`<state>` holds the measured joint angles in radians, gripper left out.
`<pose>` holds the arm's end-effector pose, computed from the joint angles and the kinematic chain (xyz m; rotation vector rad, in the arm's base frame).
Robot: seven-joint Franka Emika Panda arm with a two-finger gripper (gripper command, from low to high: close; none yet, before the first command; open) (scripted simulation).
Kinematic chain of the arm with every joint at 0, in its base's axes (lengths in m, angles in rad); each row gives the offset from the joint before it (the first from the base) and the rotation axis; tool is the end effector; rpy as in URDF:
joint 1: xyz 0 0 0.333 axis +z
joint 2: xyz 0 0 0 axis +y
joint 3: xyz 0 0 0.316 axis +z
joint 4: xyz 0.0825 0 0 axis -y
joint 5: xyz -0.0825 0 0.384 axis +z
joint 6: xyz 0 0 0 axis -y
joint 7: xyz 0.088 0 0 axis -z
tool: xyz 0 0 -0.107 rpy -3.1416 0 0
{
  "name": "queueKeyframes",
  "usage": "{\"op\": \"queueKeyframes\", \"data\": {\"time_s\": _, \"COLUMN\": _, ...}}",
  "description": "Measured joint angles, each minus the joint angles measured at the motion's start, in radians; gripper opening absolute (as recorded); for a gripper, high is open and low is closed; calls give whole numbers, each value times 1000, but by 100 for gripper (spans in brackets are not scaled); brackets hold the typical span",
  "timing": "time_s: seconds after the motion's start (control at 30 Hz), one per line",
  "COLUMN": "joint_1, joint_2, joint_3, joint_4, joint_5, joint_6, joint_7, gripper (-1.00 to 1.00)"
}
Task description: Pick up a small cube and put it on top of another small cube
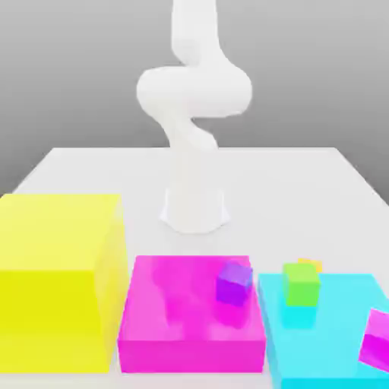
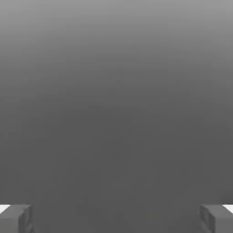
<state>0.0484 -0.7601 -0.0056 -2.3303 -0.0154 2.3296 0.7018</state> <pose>0.3632 0.0145 0.6846 -2.5559 0.8653 -1.0084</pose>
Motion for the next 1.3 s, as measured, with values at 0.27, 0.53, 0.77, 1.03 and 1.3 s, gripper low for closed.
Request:
{"op": "queueKeyframes", "data": {"time_s": 0.27, "joint_1": 156, "joint_2": 129, "joint_3": -27, "joint_4": -98, "joint_5": -46, "joint_6": 95, "joint_7": -322, "gripper": 0}}
{"op": "queueKeyframes", "data": {"time_s": 0.53, "joint_1": 307, "joint_2": 256, "joint_3": -63, "joint_4": -194, "joint_5": -81, "joint_6": 188, "joint_7": -643, "gripper": 0}}
{"op": "queueKeyframes", "data": {"time_s": 0.77, "joint_1": 430, "joint_2": 366, "joint_3": -91, "joint_4": -278, "joint_5": -97, "joint_6": 269, "joint_7": -936, "gripper": 0}}
{"op": "queueKeyframes", "data": {"time_s": 1.03, "joint_1": 567, "joint_2": 493, "joint_3": -119, "joint_4": -374, "joint_5": -97, "joint_6": 365, "joint_7": -1284, "gripper": 0}}
{"op": "queueKeyframes", "data": {"time_s": 1.3, "joint_1": 696, "joint_2": 620, "joint_3": -131, "joint_4": -471, "joint_5": -68, "joint_6": 460, "joint_7": -1653, "gripper": 0}}
